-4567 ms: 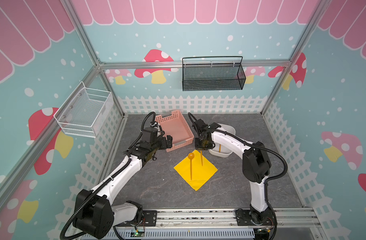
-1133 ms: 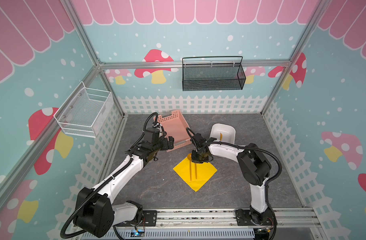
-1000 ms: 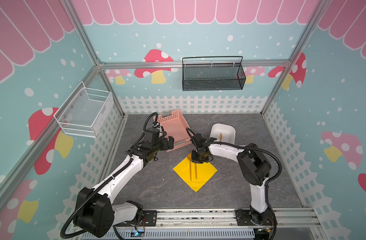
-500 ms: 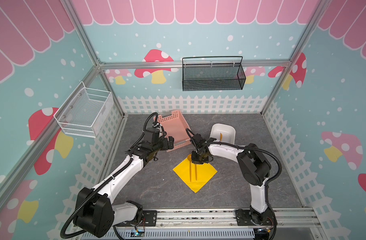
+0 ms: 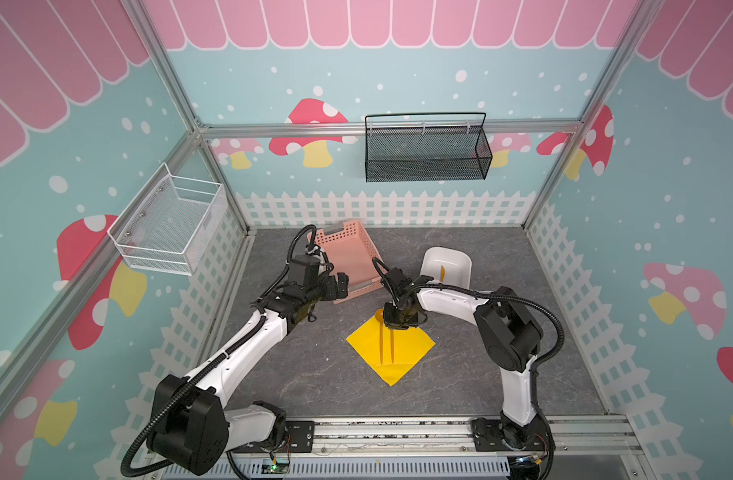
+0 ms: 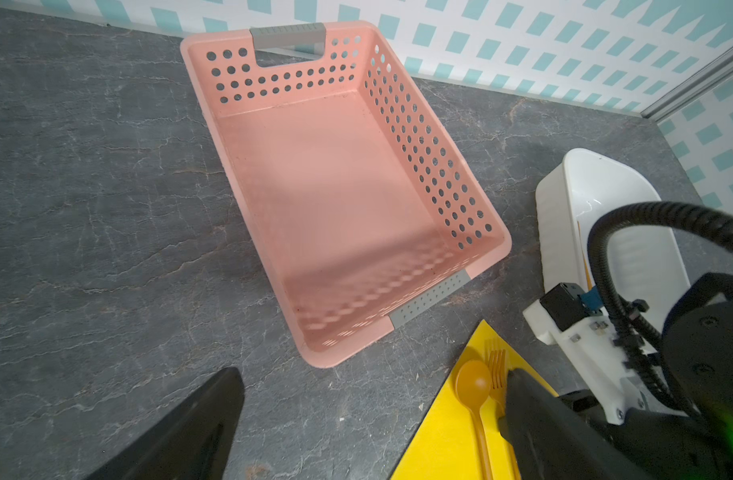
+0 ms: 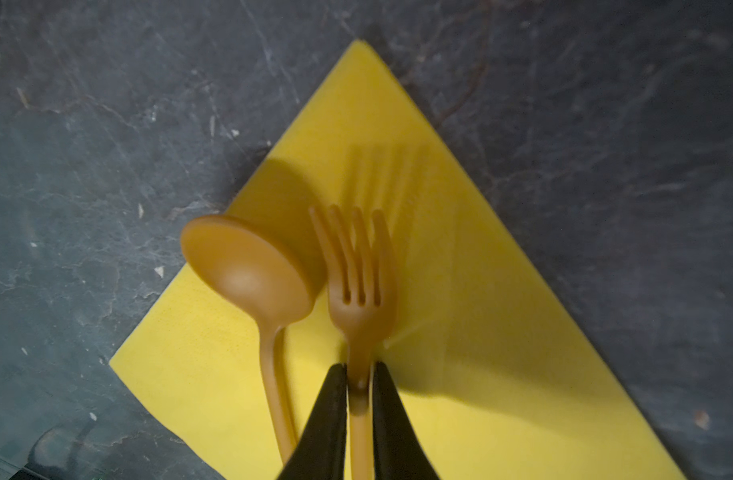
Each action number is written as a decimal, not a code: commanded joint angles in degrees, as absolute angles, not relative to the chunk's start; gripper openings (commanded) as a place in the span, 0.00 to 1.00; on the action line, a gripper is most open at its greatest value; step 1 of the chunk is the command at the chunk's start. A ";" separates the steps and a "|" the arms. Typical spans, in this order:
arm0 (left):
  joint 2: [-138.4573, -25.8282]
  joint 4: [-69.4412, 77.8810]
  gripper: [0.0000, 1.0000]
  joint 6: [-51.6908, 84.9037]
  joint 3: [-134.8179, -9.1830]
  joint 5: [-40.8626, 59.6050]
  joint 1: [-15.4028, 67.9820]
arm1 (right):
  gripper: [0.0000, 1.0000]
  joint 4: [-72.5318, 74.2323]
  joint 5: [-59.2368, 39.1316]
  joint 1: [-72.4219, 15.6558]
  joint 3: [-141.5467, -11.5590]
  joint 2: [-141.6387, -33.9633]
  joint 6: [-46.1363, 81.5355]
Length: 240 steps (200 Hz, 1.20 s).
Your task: Place the utensils on the paper napkin and roll it up
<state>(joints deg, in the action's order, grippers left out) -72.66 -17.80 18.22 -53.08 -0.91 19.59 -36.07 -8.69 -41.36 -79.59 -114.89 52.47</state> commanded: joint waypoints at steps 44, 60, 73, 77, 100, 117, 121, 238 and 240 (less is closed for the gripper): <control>-72.85 -18.31 1.00 17.89 -54.64 -1.83 19.78 | 0.11 -37.11 -8.86 -41.84 -81.21 -114.60 54.47; -72.84 -18.32 1.00 17.91 -54.60 -1.76 19.78 | 0.11 -37.09 -9.20 -41.84 -81.30 -114.63 54.49; -72.95 -18.32 1.00 17.93 -54.65 -1.76 19.78 | 0.11 -37.00 -9.35 -41.84 -81.33 -114.61 54.33; -72.95 -18.34 1.00 17.93 -54.64 -1.74 19.78 | 0.11 -36.99 -9.40 -41.83 -81.38 -114.57 54.32; -72.95 -18.29 1.00 17.93 -54.66 -1.60 19.82 | 0.12 -36.94 -9.50 -41.84 -81.36 -114.57 54.14; -73.04 -18.26 1.00 17.99 -54.62 -1.58 19.78 | 0.12 -37.00 -9.63 -41.84 -81.33 -114.86 53.97; -73.04 -18.28 1.00 18.00 -54.72 -1.58 19.78 | 0.13 -36.99 -9.60 -41.84 -81.37 -114.94 53.96; -73.11 -18.34 1.00 18.02 -54.76 -1.53 19.78 | 0.18 -37.71 -9.06 -41.84 -81.39 -114.26 53.79; -73.06 -18.30 1.00 18.02 -54.76 -1.50 19.78 | 0.18 -37.71 -8.99 -41.79 -81.43 -114.19 53.79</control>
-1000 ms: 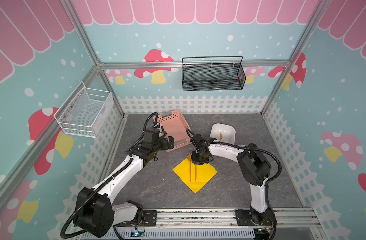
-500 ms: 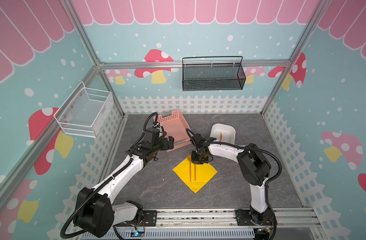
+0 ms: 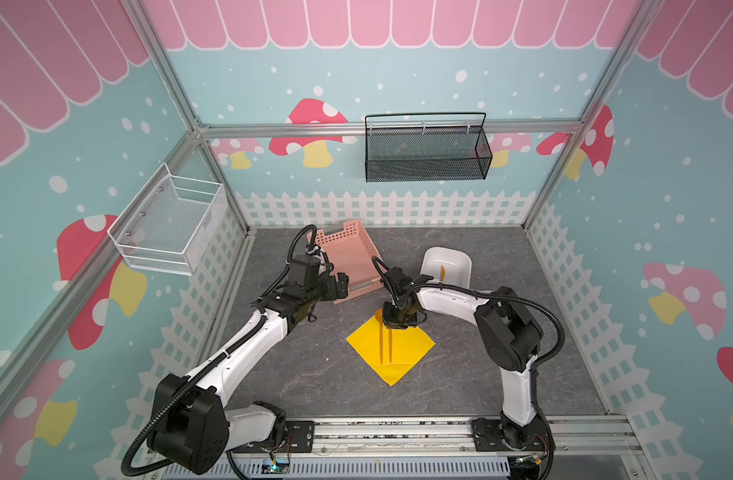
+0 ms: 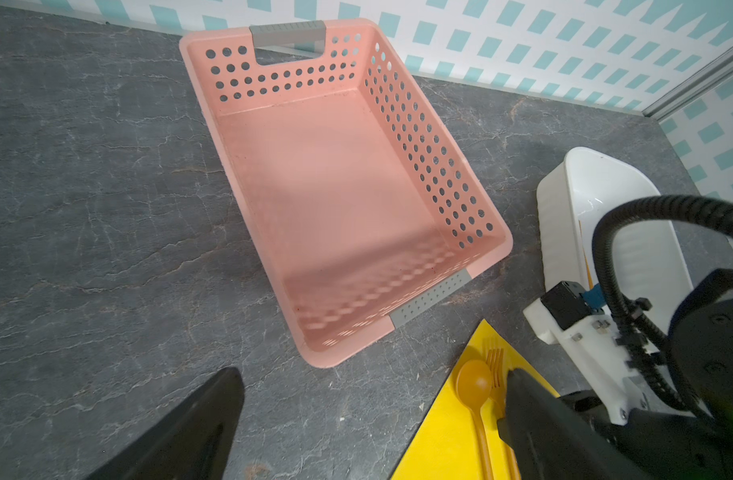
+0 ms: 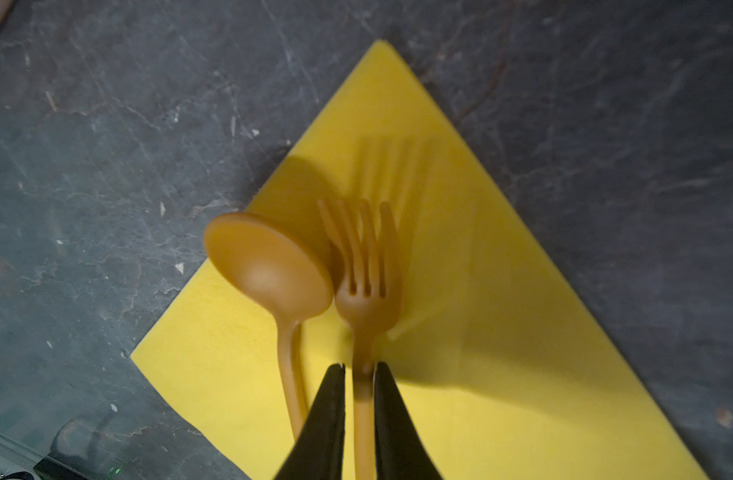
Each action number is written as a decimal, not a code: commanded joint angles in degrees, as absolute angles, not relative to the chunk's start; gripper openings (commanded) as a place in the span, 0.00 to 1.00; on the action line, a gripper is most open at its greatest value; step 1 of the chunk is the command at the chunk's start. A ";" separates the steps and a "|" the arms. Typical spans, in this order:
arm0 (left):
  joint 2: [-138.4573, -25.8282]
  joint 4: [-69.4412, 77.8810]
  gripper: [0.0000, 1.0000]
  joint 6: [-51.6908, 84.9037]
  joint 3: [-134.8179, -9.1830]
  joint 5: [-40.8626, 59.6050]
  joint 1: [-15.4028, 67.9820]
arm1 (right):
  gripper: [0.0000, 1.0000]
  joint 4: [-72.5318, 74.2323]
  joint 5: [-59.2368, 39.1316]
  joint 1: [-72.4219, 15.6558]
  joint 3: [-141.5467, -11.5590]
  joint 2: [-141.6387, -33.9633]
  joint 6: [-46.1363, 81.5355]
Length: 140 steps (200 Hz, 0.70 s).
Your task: Place the utensils on the paper napkin and roll it up
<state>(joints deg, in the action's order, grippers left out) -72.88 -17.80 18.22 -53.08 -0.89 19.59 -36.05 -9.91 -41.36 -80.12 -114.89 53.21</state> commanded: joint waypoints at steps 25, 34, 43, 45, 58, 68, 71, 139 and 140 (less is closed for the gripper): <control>-73.38 -18.28 1.00 18.23 -54.76 -0.87 19.44 | 0.21 -38.05 -8.49 -41.85 -81.67 -113.34 53.79; -73.47 -18.14 1.00 18.41 -54.70 -0.37 18.99 | 0.22 -38.14 -8.46 -41.83 -81.57 -112.88 53.86; -73.65 -18.17 1.00 18.60 -54.63 0.19 18.37 | 0.22 -38.19 -8.36 -41.84 -81.55 -112.30 53.95; -73.72 -18.14 1.00 18.67 -54.59 0.33 18.19 | 0.22 -38.22 -8.35 -41.84 -81.43 -112.25 53.92; -73.61 -17.95 1.00 19.14 -54.27 1.44 16.81 | 0.23 -38.15 -8.13 -41.84 -81.27 -111.19 53.67; -73.28 -17.68 1.00 19.33 -53.99 2.06 15.95 | 0.23 -38.35 -7.85 -41.84 -81.26 -110.49 53.18; -73.16 -17.60 1.00 19.36 -53.89 2.10 15.72 | 0.23 -38.40 -7.79 -41.87 -81.28 -110.29 53.05; -71.54 -16.79 1.00 17.34 -52.80 0.62 14.52 | 0.24 -40.36 -6.07 -40.33 -83.83 -106.77 47.72; -71.54 -16.79 1.00 17.33 -52.81 0.62 14.47 | 0.23 -40.40 -6.06 -40.29 -83.88 -106.73 47.59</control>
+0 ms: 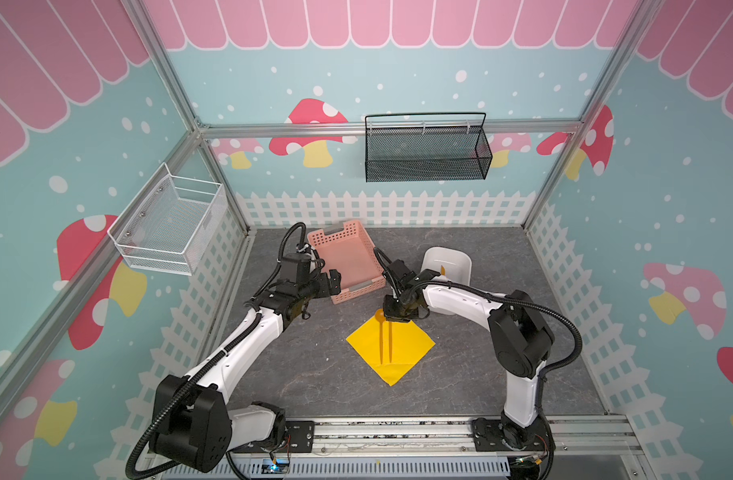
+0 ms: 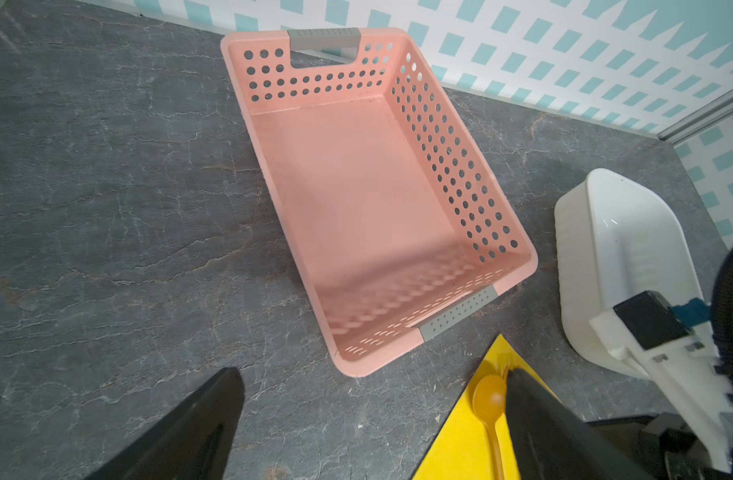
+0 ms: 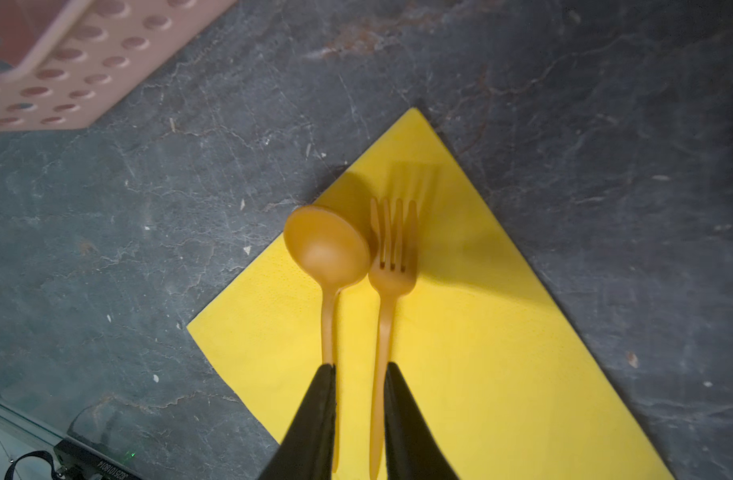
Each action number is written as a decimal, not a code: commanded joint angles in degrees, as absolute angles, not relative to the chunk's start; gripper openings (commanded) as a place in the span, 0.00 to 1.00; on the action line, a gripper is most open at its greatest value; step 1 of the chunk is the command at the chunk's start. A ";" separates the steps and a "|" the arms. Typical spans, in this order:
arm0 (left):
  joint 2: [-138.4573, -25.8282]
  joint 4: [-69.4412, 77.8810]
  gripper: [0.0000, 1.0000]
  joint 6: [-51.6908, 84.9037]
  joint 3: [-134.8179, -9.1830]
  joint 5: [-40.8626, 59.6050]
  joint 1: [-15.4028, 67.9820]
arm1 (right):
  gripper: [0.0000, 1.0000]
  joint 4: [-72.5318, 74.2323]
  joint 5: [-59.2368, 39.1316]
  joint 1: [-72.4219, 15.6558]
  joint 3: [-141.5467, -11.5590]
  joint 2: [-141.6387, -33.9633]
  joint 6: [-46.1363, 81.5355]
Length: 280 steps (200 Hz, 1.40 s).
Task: Place the utensils on the paper napkin and roll it up
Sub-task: 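Open the right gripper and move it back over the white tray, then lower the right gripper onto the yellow knife handle and grasp it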
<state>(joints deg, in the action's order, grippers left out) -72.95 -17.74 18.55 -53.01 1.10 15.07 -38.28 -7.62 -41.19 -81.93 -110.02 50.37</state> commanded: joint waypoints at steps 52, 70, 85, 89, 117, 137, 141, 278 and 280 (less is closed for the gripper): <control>-72.85 -16.45 1.00 17.54 -53.74 2.37 11.26 | 0.23 -42.31 -6.18 -35.36 -87.71 -105.32 40.57; -73.04 -16.22 1.00 17.97 -53.88 3.56 9.92 | 0.23 -42.69 -6.81 -32.39 -88.43 -104.86 37.83; -73.03 -16.07 1.00 18.10 -53.79 4.13 8.93 | 0.23 -43.39 -6.68 -29.60 -89.19 -104.72 35.47; -73.03 -16.01 1.00 18.06 -53.79 4.18 8.75 | 0.23 -43.64 -6.53 -28.81 -89.48 -104.68 34.86; -73.25 -16.01 1.00 17.66 -53.69 3.63 7.44 | 0.23 -45.26 -5.33 -23.85 -91.18 -105.18 31.05; -73.85 -15.97 1.00 17.58 -53.95 3.73 6.84 | 0.23 -45.81 -4.33 -20.94 -91.95 -105.96 29.24; -73.99 -15.93 1.00 17.57 -54.03 3.83 6.78 | 0.23 -45.87 -4.33 -20.40 -92.14 -106.22 29.04; -74.79 -16.08 1.00 17.16 -53.97 3.18 6.35 | 0.23 -45.08 -1.71 -14.80 -96.17 -120.79 27.55; -74.73 -16.08 1.00 17.21 -54.03 3.17 6.33 | 0.23 -45.11 -1.51 -14.77 -96.20 -120.94 27.59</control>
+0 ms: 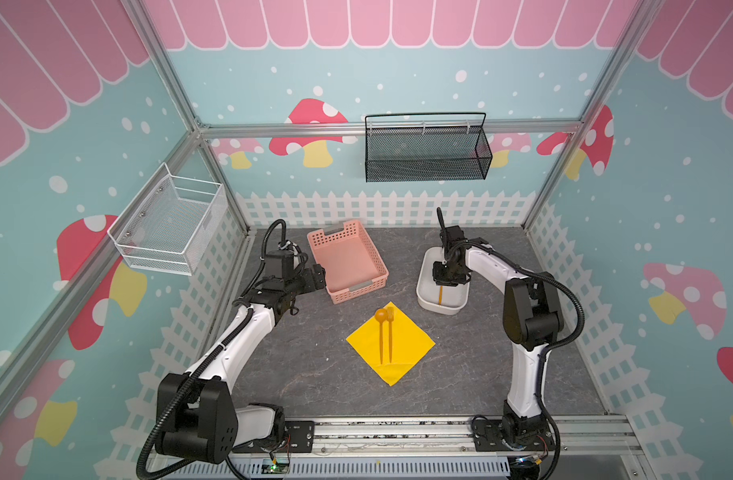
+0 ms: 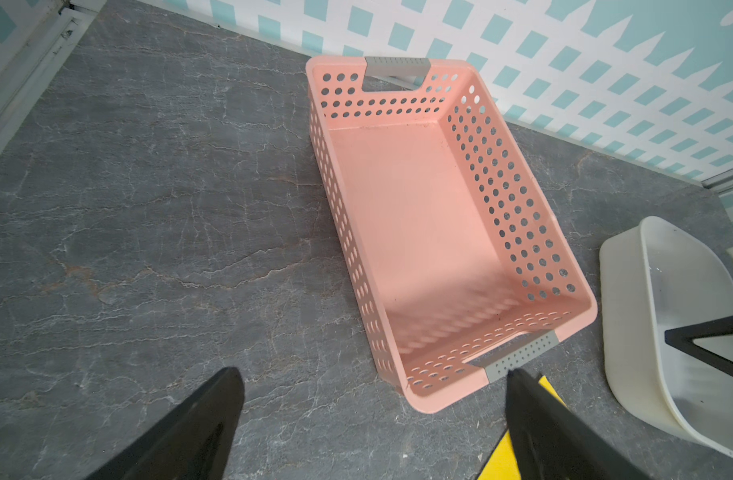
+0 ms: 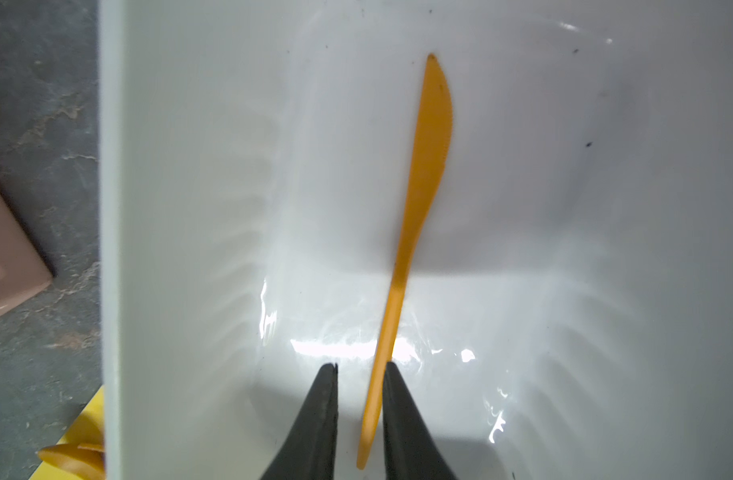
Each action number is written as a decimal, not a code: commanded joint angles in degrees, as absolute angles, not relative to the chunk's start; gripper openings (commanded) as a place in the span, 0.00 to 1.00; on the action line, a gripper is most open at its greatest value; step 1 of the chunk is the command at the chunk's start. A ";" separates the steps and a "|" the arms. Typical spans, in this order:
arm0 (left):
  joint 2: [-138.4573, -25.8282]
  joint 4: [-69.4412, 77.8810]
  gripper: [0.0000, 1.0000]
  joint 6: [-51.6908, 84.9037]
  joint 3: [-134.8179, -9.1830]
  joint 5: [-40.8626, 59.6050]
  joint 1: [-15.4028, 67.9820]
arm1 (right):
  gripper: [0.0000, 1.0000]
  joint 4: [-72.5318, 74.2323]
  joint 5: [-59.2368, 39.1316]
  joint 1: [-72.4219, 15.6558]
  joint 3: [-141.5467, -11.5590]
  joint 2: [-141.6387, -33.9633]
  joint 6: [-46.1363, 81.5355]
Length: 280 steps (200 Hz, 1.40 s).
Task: Place the utensils on the paper napkin and roll it up
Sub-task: 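Lower the right gripper onto the yellow knife handle and grasp it, then lift the knife upright with the right gripper while the left gripper reaches toward it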
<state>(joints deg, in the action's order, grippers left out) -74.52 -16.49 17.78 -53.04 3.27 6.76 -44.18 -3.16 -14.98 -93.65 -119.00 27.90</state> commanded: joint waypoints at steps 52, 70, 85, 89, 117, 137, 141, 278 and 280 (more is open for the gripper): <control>-75.22 -16.08 1.00 17.40 -54.11 2.87 6.07 | 0.23 -45.76 1.57 -14.63 -97.33 -123.36 28.04; -75.52 -16.08 1.00 17.49 -54.18 2.96 6.04 | 0.23 -46.04 2.02 -14.50 -98.04 -124.29 28.28; -75.89 -16.09 1.00 17.66 -54.31 3.20 5.98 | 0.23 -46.05 2.36 -14.52 -98.73 -125.06 28.64; -75.98 -16.08 1.00 17.67 -54.32 3.28 5.86 | 0.23 -46.02 2.37 -14.53 -98.91 -125.31 28.72; -76.49 -16.07 1.00 17.90 -54.49 3.77 5.80 | 0.22 -45.93 2.12 -14.42 -99.73 -127.05 29.14; -76.45 -16.11 1.00 17.84 -54.46 3.55 5.78 | 0.21 -45.89 2.29 -14.33 -100.24 -128.25 29.24; -76.54 -16.09 1.00 17.82 -54.40 3.52 5.75 | 0.20 -45.91 2.29 -14.37 -100.28 -128.39 29.27; -75.94 -16.19 0.99 16.51 -54.59 5.07 6.14 | 0.06 -43.34 1.93 -14.24 -99.95 -125.21 29.91; -75.94 -16.29 0.98 16.52 -54.82 5.31 6.15 | 0.06 -43.22 1.93 -14.24 -99.94 -124.97 29.89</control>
